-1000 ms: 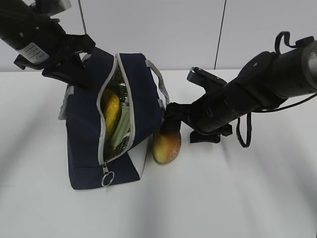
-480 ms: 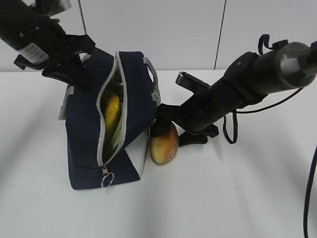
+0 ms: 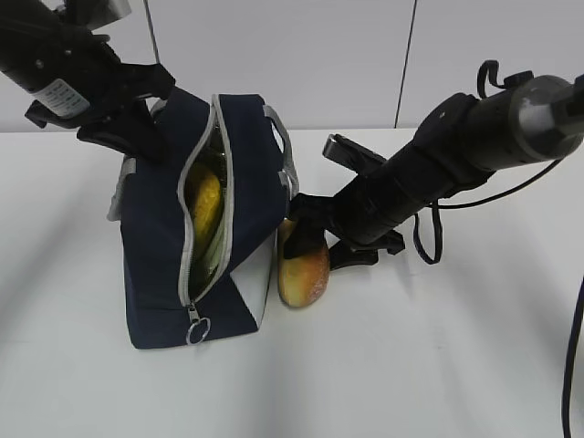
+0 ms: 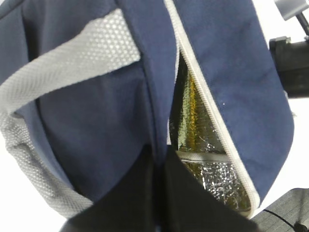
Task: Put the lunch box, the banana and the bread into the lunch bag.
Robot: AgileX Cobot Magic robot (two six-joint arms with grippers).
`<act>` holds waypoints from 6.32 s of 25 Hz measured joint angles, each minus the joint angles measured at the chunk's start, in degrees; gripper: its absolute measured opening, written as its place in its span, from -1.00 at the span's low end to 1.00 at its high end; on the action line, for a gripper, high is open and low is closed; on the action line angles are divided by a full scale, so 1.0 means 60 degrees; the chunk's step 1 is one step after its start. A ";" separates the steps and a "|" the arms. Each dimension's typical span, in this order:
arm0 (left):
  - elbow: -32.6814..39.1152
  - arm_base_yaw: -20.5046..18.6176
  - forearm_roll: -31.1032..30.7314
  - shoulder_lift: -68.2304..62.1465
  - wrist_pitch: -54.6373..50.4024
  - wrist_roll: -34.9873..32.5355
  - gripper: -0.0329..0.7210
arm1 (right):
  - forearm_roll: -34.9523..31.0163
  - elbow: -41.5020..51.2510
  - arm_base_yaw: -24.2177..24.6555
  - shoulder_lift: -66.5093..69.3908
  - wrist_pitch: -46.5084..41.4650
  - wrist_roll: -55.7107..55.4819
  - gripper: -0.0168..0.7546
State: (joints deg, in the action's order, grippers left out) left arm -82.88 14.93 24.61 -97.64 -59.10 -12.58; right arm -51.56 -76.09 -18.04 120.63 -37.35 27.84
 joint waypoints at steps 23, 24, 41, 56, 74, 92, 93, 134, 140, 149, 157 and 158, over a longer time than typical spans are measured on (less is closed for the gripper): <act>0.0000 0.0000 -0.0019 0.0000 0.0074 0.0000 -0.92 | -0.3948 -0.0169 0.1394 -0.2568 -0.2991 0.2267 0.22; 0.0000 0.0000 -0.0019 0.0000 0.0074 0.0000 -0.92 | -0.4063 -0.0169 0.1290 -0.2568 -0.2991 0.2306 0.22; 0.0000 0.0000 -0.0010 0.0000 0.0077 0.0000 -0.92 | -0.4505 -0.0748 -0.0156 -0.1344 -0.2404 0.2436 0.22; 0.0000 0.0000 0.0008 0.0000 0.0077 0.0000 -0.92 | -0.4289 -0.1110 -0.0156 -0.0479 -0.2315 0.2068 0.34; 0.0000 0.0000 0.0008 0.0000 0.0077 0.0000 -0.92 | -0.3482 -0.2762 0.0499 -0.0463 -0.4521 0.2043 0.69; 0.0000 0.0000 0.0017 0.0000 0.0086 0.0000 -0.92 | -0.0273 -0.4024 0.1185 -0.0170 -0.5296 0.0971 0.56; 0.0000 0.0000 0.0017 0.0000 0.0086 0.0000 -0.92 | -0.0247 -0.4024 0.1170 -0.0073 -0.5296 0.0950 0.56; 0.0000 0.1509 0.1863 -0.0055 0.1185 -0.0283 -0.92 | 0.2716 -0.4152 0.1015 -0.1668 -0.5514 -0.1128 -0.97; -0.0552 0.1688 0.1887 -0.0195 0.1387 -0.0283 -0.92 | 0.3770 -0.4152 0.1015 -0.2334 -0.5621 -0.1634 -0.97; -0.1338 0.1688 0.1916 -0.0941 0.1364 -0.0283 -0.92 | 0.3985 -0.4152 0.1030 -0.2379 -0.5621 -0.1805 -0.97; -0.1385 0.1688 0.1773 -0.1123 0.1858 -0.0283 -0.92 | 0.4019 -0.4152 0.1030 -0.1792 -0.5621 -0.1805 -0.97; -0.1385 0.1688 0.1753 -0.1123 0.1905 -0.0283 -0.92 | 0.4019 -0.4152 0.1030 -0.1710 -0.5621 -0.1805 -0.97</act>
State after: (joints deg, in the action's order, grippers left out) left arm -91.19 25.06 35.13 -104.38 -47.67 -14.28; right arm -27.45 -101.00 -11.86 110.37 -71.08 17.01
